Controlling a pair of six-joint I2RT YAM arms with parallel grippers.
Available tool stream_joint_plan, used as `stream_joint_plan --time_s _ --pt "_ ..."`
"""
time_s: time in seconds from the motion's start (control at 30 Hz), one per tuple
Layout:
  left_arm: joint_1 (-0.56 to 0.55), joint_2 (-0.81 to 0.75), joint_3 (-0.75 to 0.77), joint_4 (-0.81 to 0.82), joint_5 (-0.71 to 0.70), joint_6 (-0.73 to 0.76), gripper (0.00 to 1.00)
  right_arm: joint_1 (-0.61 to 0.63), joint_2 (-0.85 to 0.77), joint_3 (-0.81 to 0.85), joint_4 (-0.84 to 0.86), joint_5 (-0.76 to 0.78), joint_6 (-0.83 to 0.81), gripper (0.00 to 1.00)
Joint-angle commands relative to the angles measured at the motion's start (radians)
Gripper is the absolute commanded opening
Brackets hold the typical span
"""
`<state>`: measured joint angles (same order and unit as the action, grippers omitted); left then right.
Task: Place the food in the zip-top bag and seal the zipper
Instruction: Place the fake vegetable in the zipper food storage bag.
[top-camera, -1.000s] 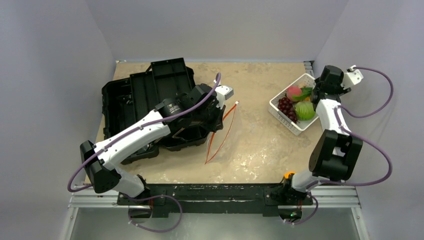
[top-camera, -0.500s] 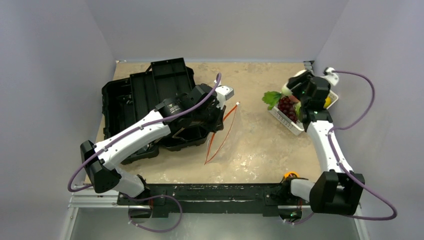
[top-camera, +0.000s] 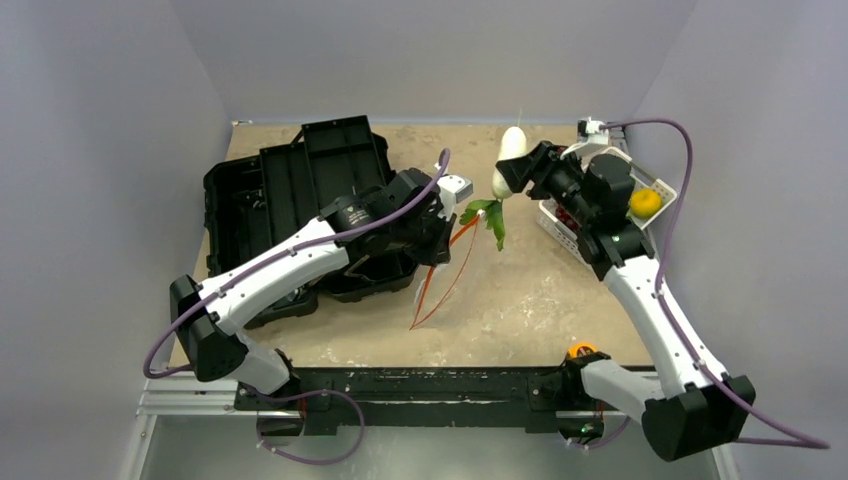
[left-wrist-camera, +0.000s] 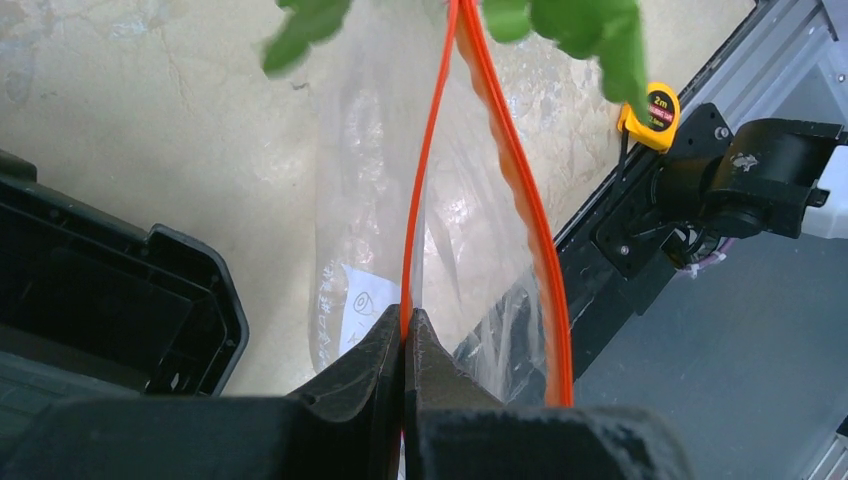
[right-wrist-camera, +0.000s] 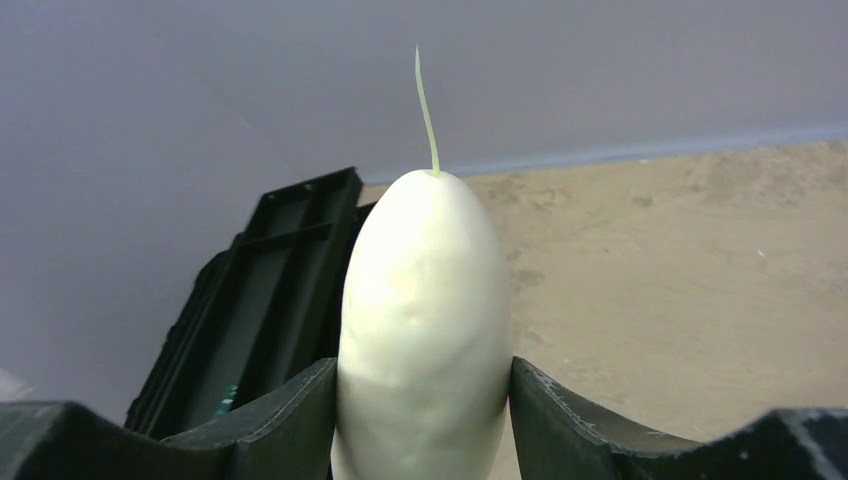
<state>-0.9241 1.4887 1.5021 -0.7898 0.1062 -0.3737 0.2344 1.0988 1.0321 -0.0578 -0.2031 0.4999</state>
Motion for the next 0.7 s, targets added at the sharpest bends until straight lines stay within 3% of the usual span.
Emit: stream_joint_plan --time_s 0.0,0.13,0.43,0.57,0.67 --pt "-0.001 0.013 0.038 0.03 0.046 0.008 0.0 0.022 -0.106 0.043 0.031 -0.097 -0.036 0.0" --pt "0.02 0.009 0.044 0.027 0.075 -0.003 0.0 0.038 -0.192 0.035 0.009 -0.068 -0.042 0.0" --pt "0.193 0.051 0.046 0.069 0.294 -0.183 0.0 0.068 -0.317 -0.056 0.201 -0.183 -0.004 0.0" --pt "0.194 0.101 0.047 0.048 0.259 -0.218 0.0 0.136 -0.293 -0.08 0.258 -0.029 0.122 0.0" --pt "0.195 0.115 0.05 0.035 0.235 -0.267 0.0 0.311 -0.278 -0.131 0.297 0.276 0.19 0.0"
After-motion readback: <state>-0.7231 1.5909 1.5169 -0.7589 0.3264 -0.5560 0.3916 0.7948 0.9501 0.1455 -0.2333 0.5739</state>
